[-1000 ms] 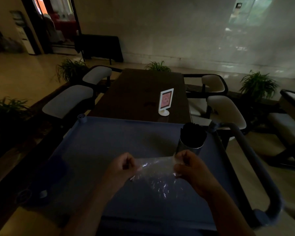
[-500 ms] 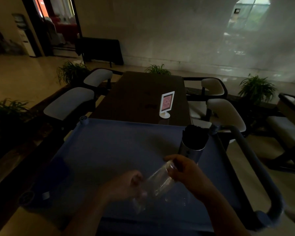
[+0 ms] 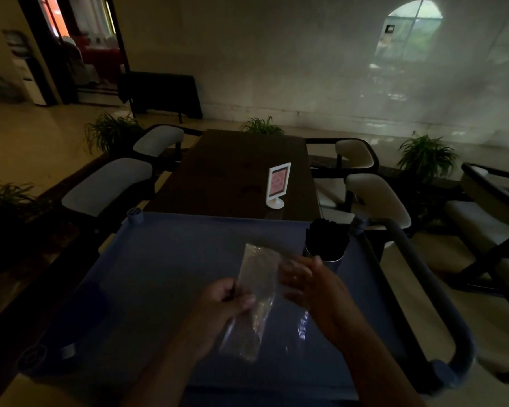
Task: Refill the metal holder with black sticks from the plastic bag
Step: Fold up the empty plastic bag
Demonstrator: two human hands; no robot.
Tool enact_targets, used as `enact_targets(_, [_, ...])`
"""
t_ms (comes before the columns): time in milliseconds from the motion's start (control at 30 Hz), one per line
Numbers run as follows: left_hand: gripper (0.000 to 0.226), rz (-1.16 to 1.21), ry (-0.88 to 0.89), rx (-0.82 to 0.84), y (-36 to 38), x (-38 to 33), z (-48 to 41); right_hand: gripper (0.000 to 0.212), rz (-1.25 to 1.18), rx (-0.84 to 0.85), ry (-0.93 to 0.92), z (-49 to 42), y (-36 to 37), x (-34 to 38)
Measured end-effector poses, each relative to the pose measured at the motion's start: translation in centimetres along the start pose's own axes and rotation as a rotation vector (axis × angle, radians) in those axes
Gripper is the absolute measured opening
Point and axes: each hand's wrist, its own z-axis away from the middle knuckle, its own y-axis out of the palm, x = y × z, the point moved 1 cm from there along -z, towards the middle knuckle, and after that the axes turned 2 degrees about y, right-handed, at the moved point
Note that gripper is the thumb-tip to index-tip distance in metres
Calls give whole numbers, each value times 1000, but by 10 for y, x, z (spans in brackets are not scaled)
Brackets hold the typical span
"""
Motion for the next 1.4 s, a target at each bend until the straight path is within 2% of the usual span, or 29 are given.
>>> enact_targets(67, [13,132,-2,-20,0,-2,1,73,-146,35,149,4,3,-9])
enact_targets(167, [26,196,-36,-43,5,-4,3,78,-89,156,236,11,10,-23])
enact_targets(267, [21,89,6,-80,13,-5,6,56,1,168,166,15,21,-26])
enact_targets(400, [21,-50,40,-120,20,-6,11,9,137,163,90,15,27,-19])
enact_targets(567, [17,-120,25,-72,19,-8,17,21,281,68,109,13,22,-26])
enact_targets(700, [9,-96,3,-58,14,-7,20,7,277,38,92,14,19,-28])
enact_targets(767, [14,-83,-13,-55,9,-6,19,3,236,26,74,14,18,-28])
enact_targets(833, [16,-38,-19,-38,8,-4,17,12,144,33,47,15,20,-27])
enact_targets(900, [25,96,-14,6,7,-2,16,20,2,67,28,15,21,-28])
enact_targets(1033, [34,257,21,74,8,4,16,21,-192,120,24,17,19,-29])
enact_targets(1100, [28,305,45,55,9,7,14,21,-242,137,51,18,18,-29])
enact_targets(1167, [18,362,46,2,9,10,12,35,-255,166,74,19,18,-30])
enact_targets(1233, [20,403,38,-65,10,10,10,42,-275,204,102,19,18,-30])
enact_targets(1300, [23,393,39,-120,10,7,10,33,-245,196,128,19,17,-28])
enact_targets(1400, [38,355,5,-168,10,1,10,23,-189,161,201,19,14,-23])
